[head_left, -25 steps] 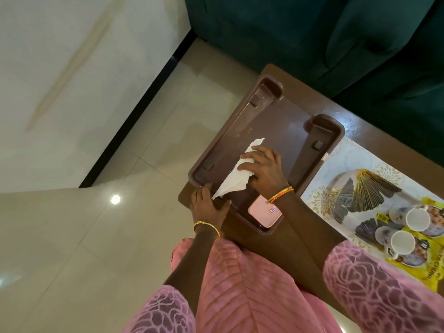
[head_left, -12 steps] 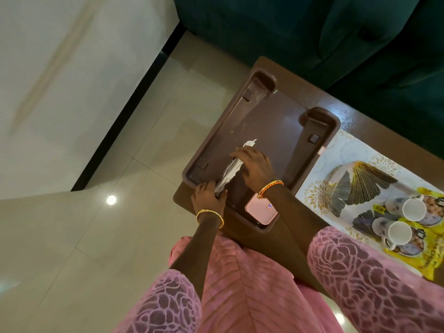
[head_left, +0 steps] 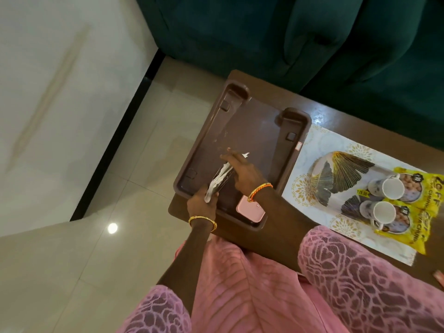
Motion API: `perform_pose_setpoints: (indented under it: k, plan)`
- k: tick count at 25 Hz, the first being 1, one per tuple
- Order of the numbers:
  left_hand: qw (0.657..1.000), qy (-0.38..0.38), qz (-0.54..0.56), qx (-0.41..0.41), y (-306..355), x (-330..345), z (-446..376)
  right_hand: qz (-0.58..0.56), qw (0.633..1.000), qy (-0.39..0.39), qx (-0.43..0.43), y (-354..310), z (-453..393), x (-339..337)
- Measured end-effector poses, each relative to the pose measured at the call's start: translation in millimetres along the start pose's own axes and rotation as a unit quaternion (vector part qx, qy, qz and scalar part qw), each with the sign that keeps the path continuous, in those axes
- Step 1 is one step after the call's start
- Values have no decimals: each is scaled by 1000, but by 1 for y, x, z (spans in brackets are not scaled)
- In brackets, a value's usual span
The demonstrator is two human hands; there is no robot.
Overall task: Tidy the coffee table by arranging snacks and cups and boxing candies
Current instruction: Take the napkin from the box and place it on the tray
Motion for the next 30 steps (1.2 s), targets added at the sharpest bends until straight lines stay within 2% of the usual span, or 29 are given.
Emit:
perform_pose_setpoints:
  k: [3,6,12,16,22,30]
  plan:
    - [999,-10,7,46,23,-2,10,46,997,58,-8,10,21,-33]
    - [992,-12,19,127,56,-3,24,68,994,85,0,28,46,-66]
    - [971,-49,3,235,136,33,50,9,978,200,55,91,108,-132]
    - [946,-104,-12,306,189,83,61,-4,975,200,92,158,136,-155]
    - [907,-196,-85,362,254,176,54,-9,973,178,149,254,143,-179]
    - [915,-196,-100,338,279,257,49,21,968,188,165,337,142,-180]
Point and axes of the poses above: each hand's wrist, its own z-axis away from the middle knuckle, its own x-axis out of the palm, y = z × x, the point moved 5 cm from there along -z, towards the middle knuckle, and after that the axes turned 2 degrees about y, right-handed, at the moved point
